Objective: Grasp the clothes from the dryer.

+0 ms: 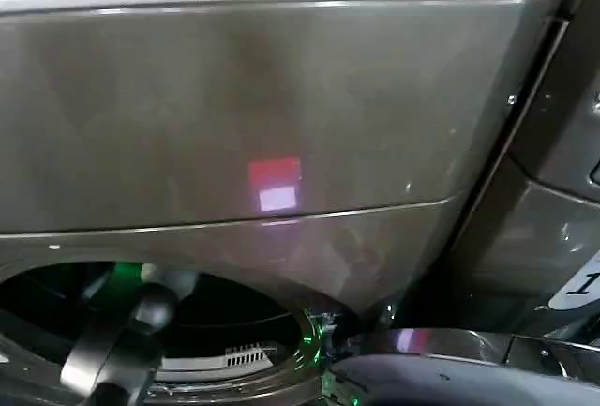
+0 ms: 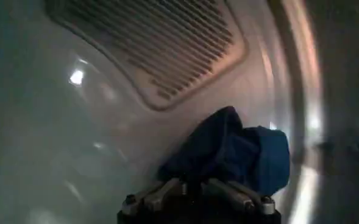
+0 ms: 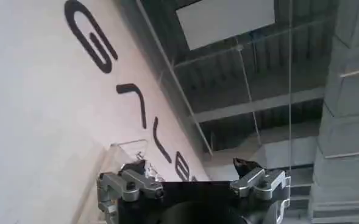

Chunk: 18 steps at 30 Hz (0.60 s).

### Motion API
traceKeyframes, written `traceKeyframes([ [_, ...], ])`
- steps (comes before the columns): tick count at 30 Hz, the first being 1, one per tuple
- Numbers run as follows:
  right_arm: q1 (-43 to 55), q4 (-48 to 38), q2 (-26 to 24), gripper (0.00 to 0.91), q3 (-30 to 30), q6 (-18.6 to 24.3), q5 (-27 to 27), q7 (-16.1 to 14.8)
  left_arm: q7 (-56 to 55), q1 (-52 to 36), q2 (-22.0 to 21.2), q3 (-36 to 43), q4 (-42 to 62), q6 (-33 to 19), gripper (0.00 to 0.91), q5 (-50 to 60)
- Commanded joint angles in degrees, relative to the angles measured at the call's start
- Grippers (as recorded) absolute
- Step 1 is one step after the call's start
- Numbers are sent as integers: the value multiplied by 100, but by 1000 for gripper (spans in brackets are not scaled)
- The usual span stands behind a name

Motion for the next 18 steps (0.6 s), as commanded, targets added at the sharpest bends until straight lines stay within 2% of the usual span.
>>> traceKeyframes([
  [1, 5, -14, -7, 907, 0, 16, -91, 50, -1478, 491, -8, -95, -682, -322, 0, -137],
  [7, 21, 17, -30, 907, 71, -118, 140, 88, -1510, 506, -41, -92, -685, -345, 0, -124],
  [10, 1, -7, -30, 907, 47, 51, 124, 136, -1518, 550, -33, -93, -807, -311, 0, -207],
  [18, 2, 4, -19, 907, 53, 47, 104, 121, -1513, 604, -8, -82, -943, -294, 0, -232],
])
